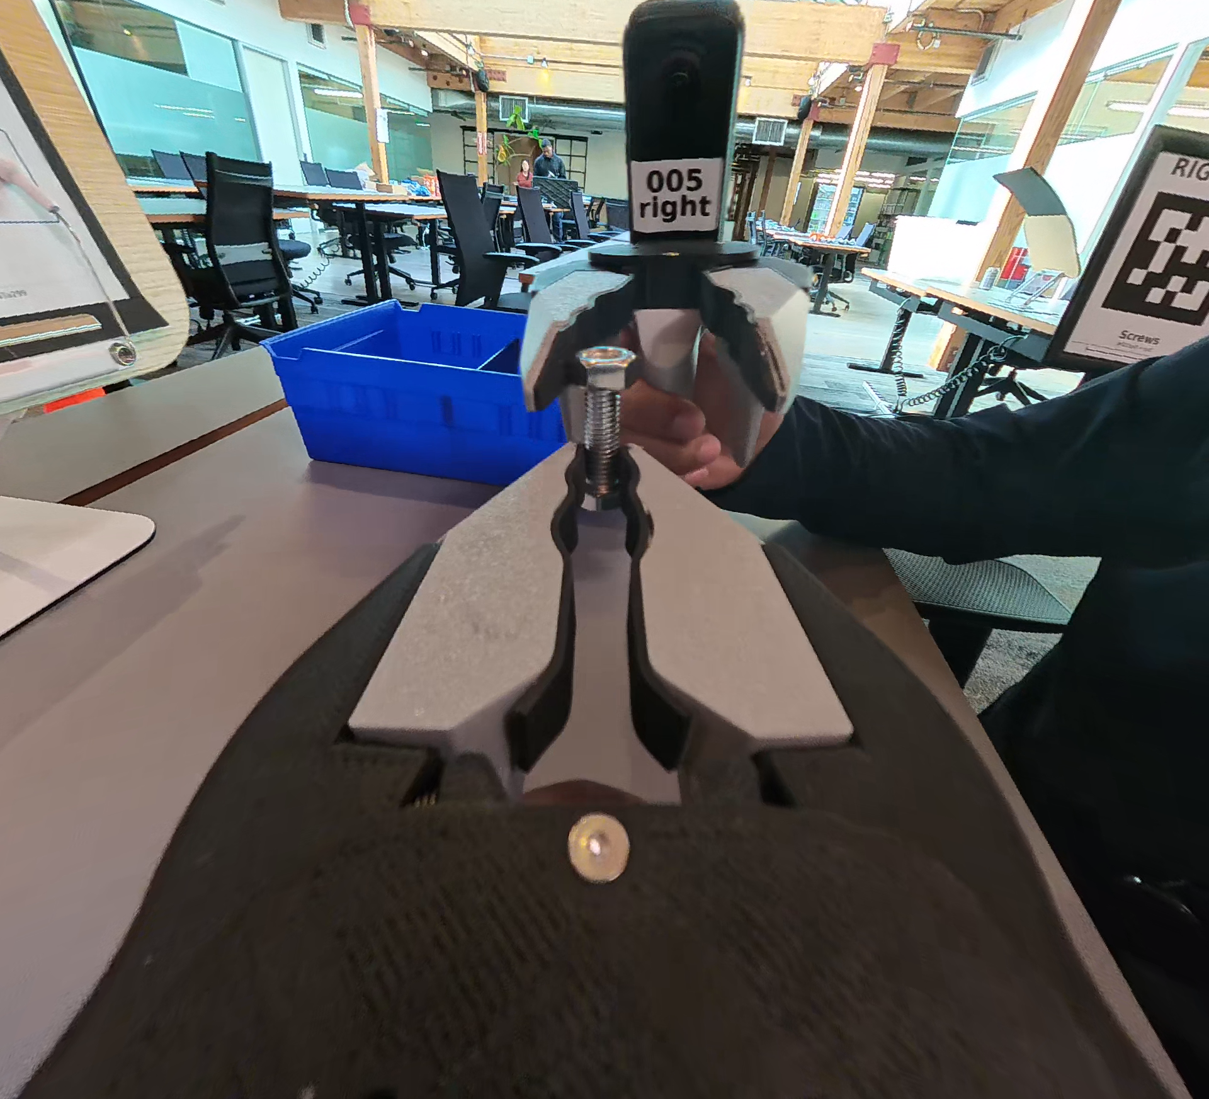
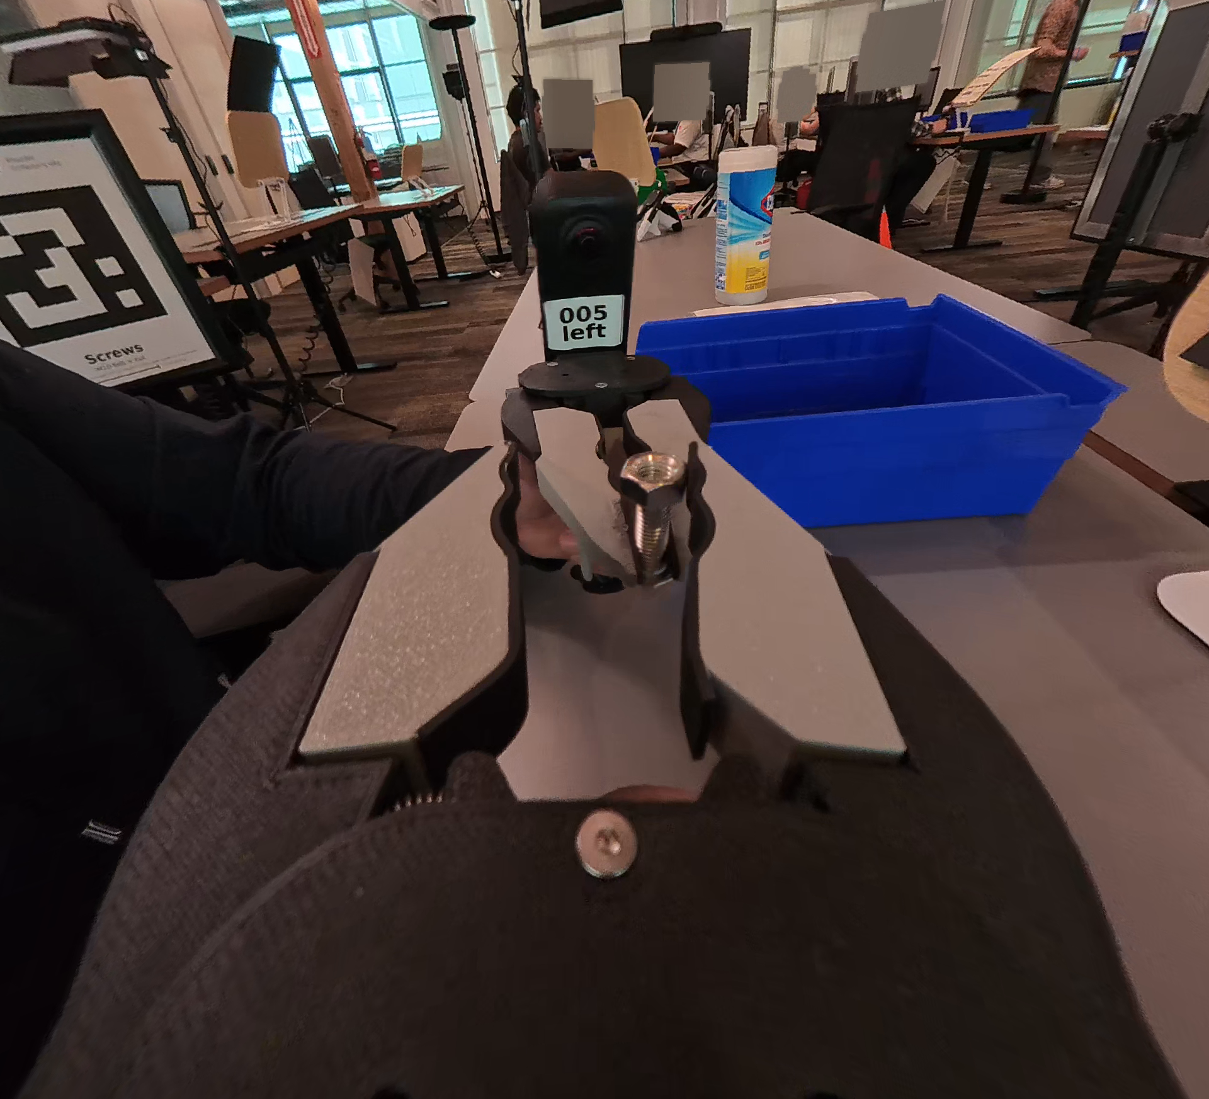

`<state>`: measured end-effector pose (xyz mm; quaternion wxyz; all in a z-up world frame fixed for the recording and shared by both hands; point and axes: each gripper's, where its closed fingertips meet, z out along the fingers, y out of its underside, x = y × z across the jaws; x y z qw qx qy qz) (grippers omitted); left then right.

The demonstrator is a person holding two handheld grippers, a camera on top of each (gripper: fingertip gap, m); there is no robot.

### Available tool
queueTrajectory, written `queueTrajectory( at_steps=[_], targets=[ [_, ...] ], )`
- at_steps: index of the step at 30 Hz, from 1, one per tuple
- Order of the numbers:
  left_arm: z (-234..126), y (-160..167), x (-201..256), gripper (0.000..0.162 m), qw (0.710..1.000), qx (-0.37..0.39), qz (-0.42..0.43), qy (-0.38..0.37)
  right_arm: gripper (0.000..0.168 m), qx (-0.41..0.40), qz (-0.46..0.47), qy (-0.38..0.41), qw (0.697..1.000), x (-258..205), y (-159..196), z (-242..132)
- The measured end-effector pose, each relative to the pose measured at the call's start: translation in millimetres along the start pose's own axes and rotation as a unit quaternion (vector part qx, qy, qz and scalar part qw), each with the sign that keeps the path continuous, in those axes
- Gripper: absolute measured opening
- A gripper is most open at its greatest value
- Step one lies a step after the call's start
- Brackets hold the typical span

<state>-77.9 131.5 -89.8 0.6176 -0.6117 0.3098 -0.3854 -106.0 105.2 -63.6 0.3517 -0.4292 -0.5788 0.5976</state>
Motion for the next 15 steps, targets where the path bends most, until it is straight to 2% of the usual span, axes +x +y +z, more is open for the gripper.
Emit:
queueTrajectory(
  at_steps=[8,15],
  targets=[
    [-8,-8,-8,0.006,1.0,0.016,-0.004,-0.016,0.043,0.012,-0.001,0.012,1.0,4,-5,-13],
    [-2,-2,-2,0.006,1.0,0.003,-0.003,-0.004,0.047,0.015,0.001,0.022,1.0,8,-6,-12]
  ],
)
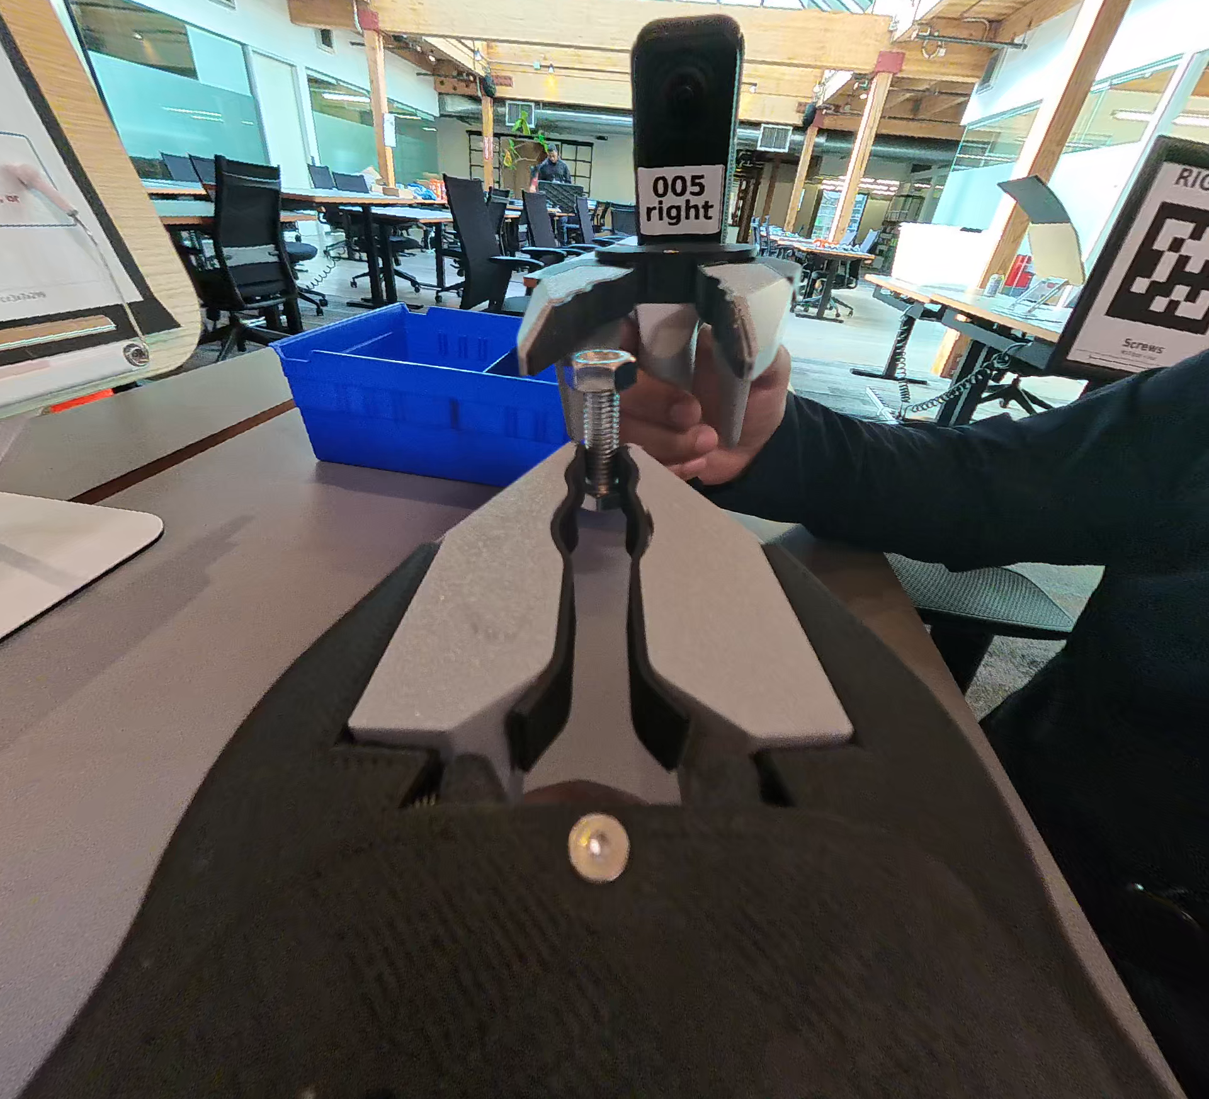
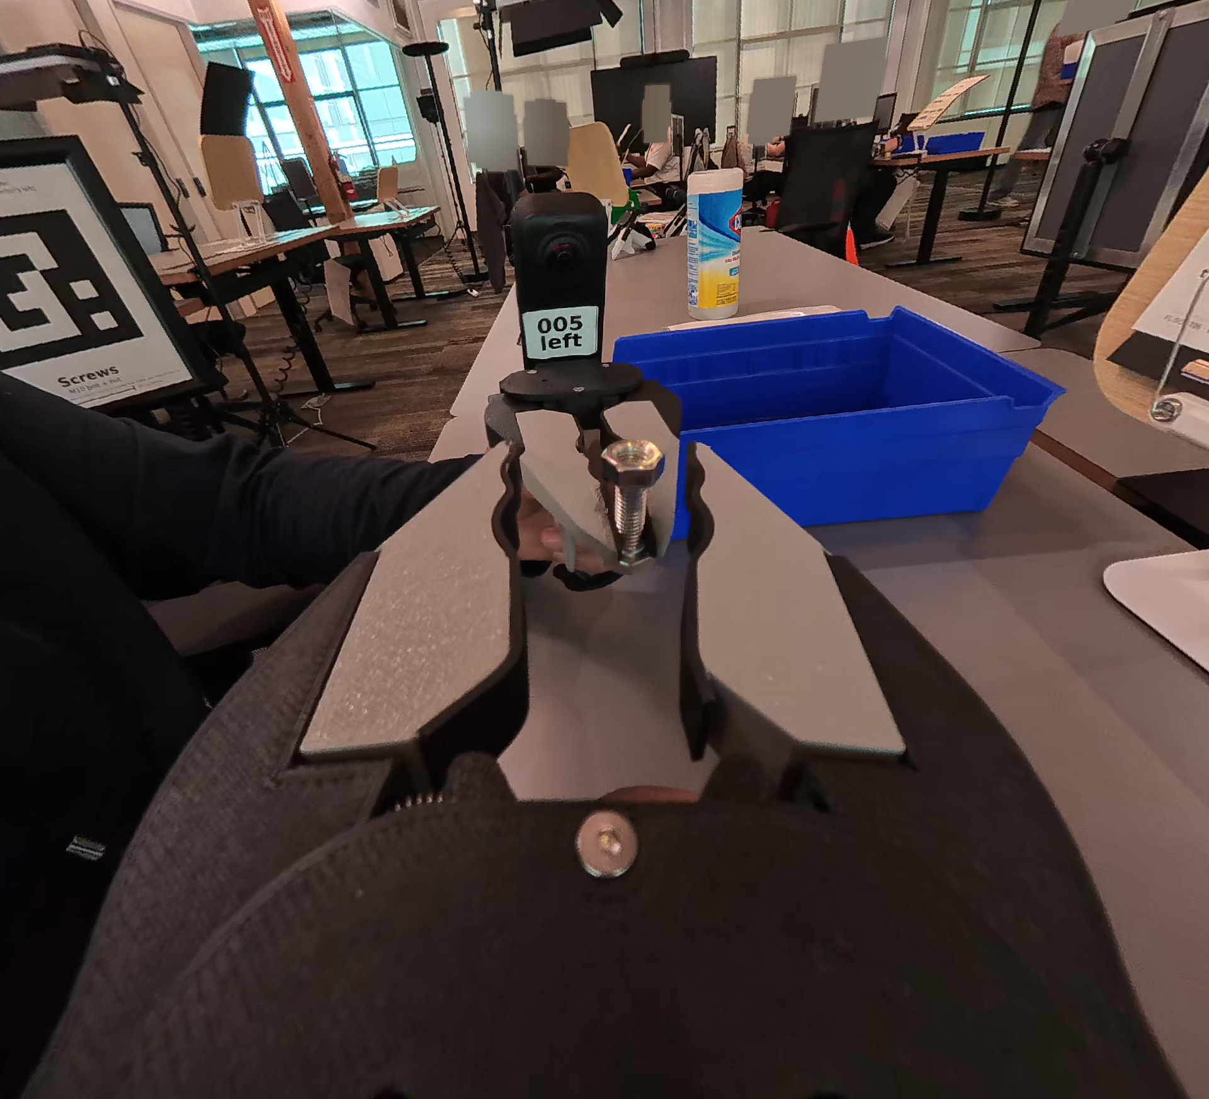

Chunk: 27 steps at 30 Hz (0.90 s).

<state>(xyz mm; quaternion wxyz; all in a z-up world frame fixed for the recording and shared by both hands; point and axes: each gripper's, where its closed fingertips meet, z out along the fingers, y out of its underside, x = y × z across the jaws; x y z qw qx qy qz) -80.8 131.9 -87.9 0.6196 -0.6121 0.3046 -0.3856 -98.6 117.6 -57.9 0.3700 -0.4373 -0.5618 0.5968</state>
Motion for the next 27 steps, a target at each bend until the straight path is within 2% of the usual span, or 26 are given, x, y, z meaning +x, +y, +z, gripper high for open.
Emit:
queueTrajectory(
  at_steps=[7,12,19,23,27],
  targets=[
    [0,1,-2,0.007,1.0,-0.004,0.006,-0.007,0.051,-0.017,-0.01,-0.006,1.0,-6,6,9],
    [-6,-5,-8,0.006,1.0,0.011,-0.002,-0.016,0.042,0.001,-0.004,-0.007,1.0,-4,-1,-3],
    [1,1,1,0.006,1.0,-0.004,0.004,-0.001,0.05,0.001,0.012,0.003,1.0,2,2,2],
    [0,2,-3,0.007,1.0,-0.005,0.007,-0.01,0.049,-0.012,0.006,-0.009,1.0,-5,9,10],
    [-9,-6,-12,0.006,1.0,0.017,-0.012,-0.022,0.048,0.001,0.0,-0.006,1.0,-3,3,2]
  ],
)
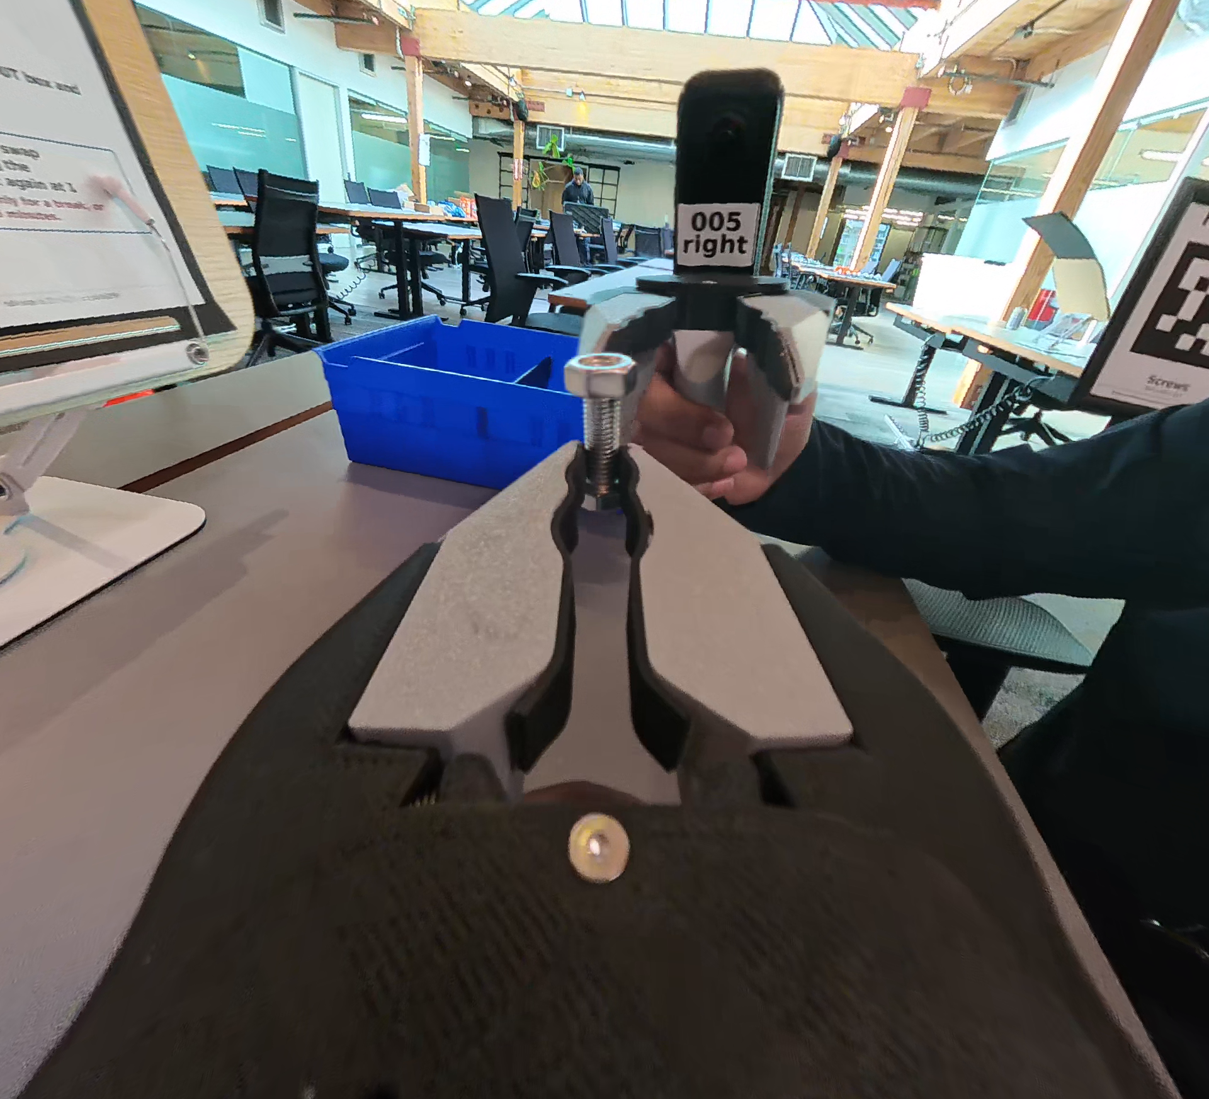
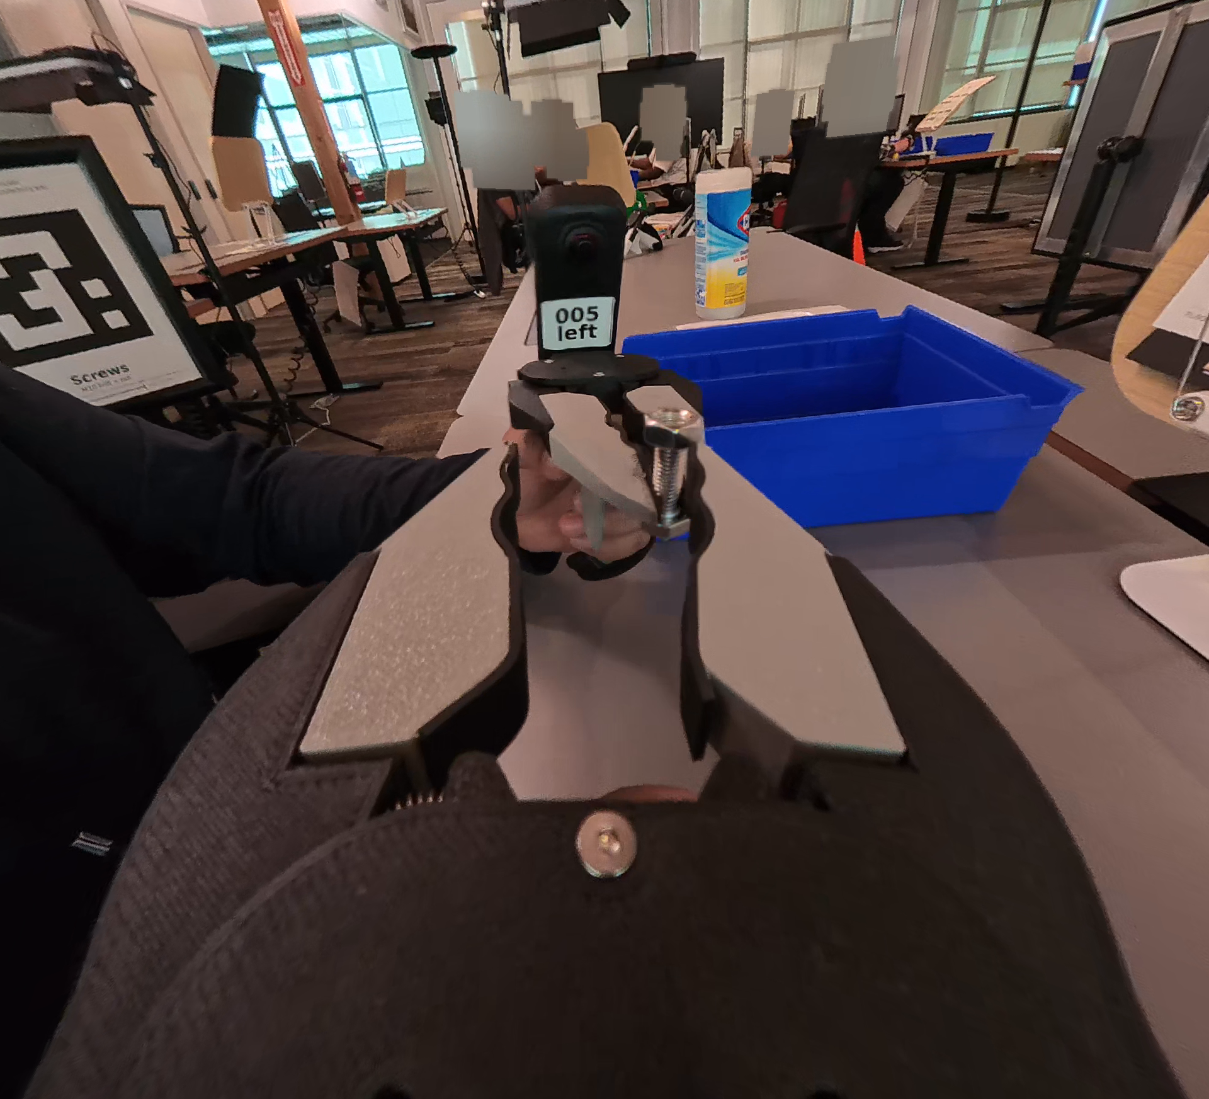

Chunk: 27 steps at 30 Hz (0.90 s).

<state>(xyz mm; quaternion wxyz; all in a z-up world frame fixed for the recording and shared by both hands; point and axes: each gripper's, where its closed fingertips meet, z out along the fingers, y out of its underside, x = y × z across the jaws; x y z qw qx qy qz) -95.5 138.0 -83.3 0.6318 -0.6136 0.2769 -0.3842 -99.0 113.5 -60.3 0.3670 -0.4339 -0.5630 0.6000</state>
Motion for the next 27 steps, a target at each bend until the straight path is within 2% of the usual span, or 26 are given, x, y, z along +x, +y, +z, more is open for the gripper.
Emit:
queueTrajectory(
  at_steps=[1,7,10,14,16,20,27],
  targets=[
    [-1,0,-2,0.006,1.0,-0.001,-0.002,-0.004,0.044,0.007,0.003,-0.005,1.0,-1,-2,-3],
    [8,10,7,0.007,1.0,-0.025,0.005,0.013,0.051,0.011,0.024,0.024,0.999,13,-2,-2],
    [12,14,10,0.006,0.999,-0.032,0.014,0.012,0.049,-0.006,0.021,0.009,1.0,7,5,5],
    [3,4,0,0.006,1.0,-0.008,0.002,-0.002,0.047,-0.009,0.006,0.007,1.0,4,4,0],
    [-1,1,-6,0.006,1.0,-0.003,-0.008,-0.009,0.032,0.008,0.014,-0.014,1.0,0,-3,-7],
    [3,8,-2,0.006,1.0,-0.016,-0.006,-0.001,0.044,0.017,0.031,0.011,0.999,12,-4,-8],
    [12,16,5,0.007,0.999,-0.036,0.014,0.005,0.047,-0.013,0.021,0.005,1.0,5,7,5]
  ],
)
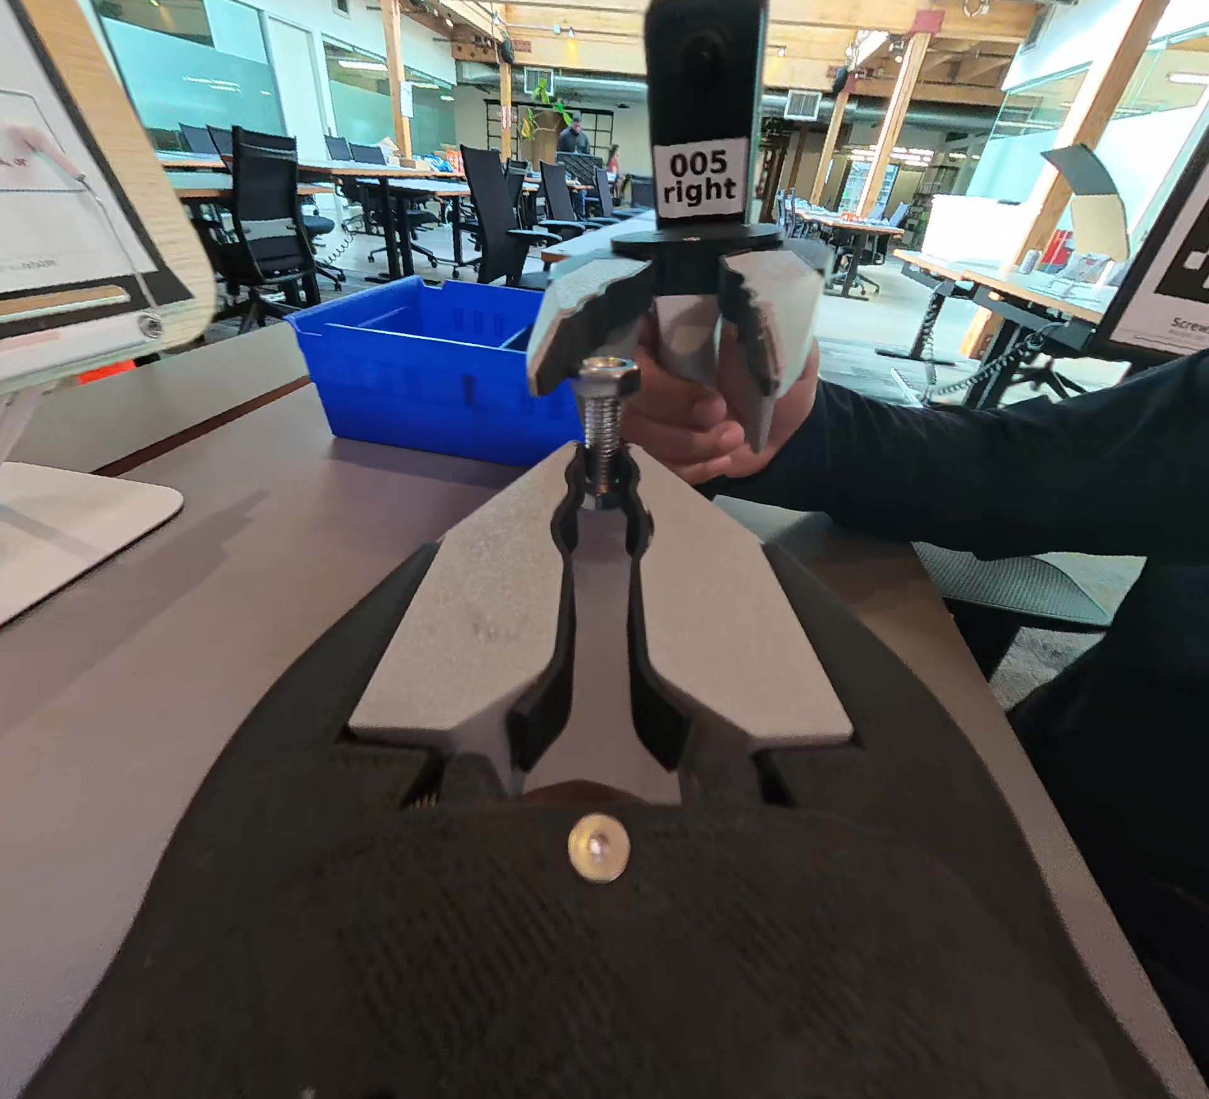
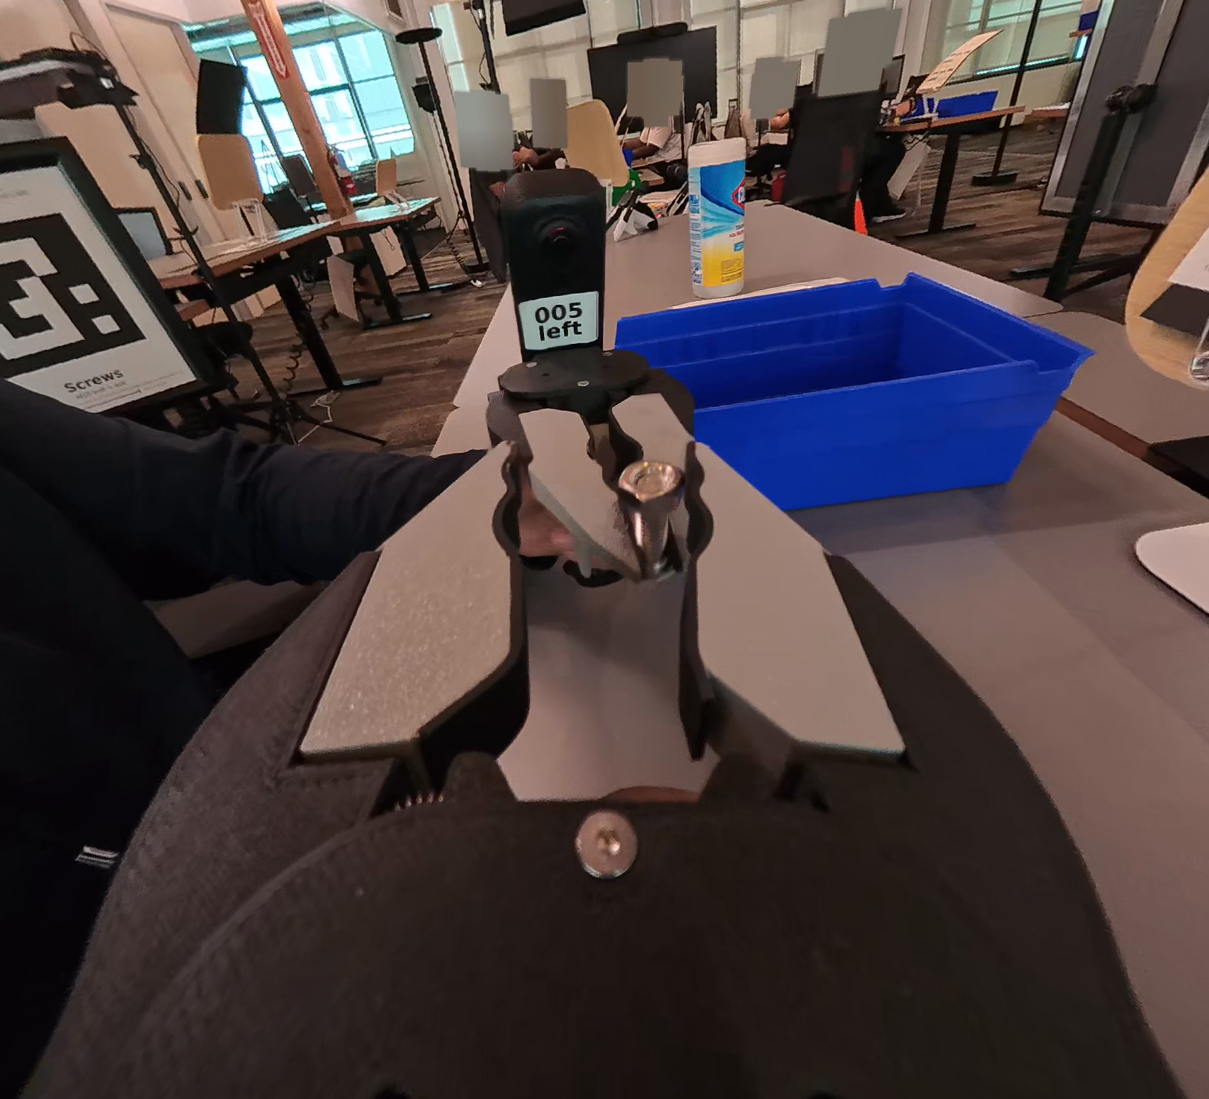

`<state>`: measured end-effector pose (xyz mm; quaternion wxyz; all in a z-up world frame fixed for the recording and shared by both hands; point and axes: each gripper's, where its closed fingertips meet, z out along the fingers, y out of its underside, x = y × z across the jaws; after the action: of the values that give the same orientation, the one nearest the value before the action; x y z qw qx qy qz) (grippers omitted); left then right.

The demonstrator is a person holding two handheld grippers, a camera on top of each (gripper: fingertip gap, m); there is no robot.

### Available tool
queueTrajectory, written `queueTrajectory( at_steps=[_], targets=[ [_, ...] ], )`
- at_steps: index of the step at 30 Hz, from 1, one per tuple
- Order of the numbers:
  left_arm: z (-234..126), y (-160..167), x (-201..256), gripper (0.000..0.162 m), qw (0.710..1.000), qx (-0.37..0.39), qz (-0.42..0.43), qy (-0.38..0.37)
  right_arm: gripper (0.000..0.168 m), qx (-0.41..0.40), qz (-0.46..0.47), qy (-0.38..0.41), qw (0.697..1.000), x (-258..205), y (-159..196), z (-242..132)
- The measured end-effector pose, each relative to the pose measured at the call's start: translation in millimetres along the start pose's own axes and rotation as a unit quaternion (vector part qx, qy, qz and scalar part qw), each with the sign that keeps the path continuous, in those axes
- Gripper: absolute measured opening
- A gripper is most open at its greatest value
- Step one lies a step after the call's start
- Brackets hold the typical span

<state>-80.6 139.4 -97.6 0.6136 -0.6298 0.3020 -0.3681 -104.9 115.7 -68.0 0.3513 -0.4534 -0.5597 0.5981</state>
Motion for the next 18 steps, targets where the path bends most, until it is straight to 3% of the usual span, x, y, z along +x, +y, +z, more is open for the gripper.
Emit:
queueTrajectory(
  at_steps=[2,4,8,14,18],
  targets=[
    [-9,-8,-9,0.006,1.0,0.02,-0.01,-0.014,0.052,0.01,-0.007,0.001,1.0,-1,-5,-5],
    [-16,-12,-16,0.006,0.999,0.031,-0.022,-0.024,0.039,0.029,-0.002,-0.021,0.999,-6,-11,-12],
    [-12,-10,-10,0.006,1.0,0.023,-0.016,-0.013,0.052,0.034,0.012,0.0,0.999,4,-11,-13],
    [7,4,9,0.007,1.0,-0.012,0.0,0.012,0.052,0.004,0.006,0.0,1.0,0,1,1],
    [-7,-8,-5,0.006,1.0,0.015,0.001,-0.017,0.049,0.005,-0.006,0.004,1.0,-1,-2,-4]
  ],
)
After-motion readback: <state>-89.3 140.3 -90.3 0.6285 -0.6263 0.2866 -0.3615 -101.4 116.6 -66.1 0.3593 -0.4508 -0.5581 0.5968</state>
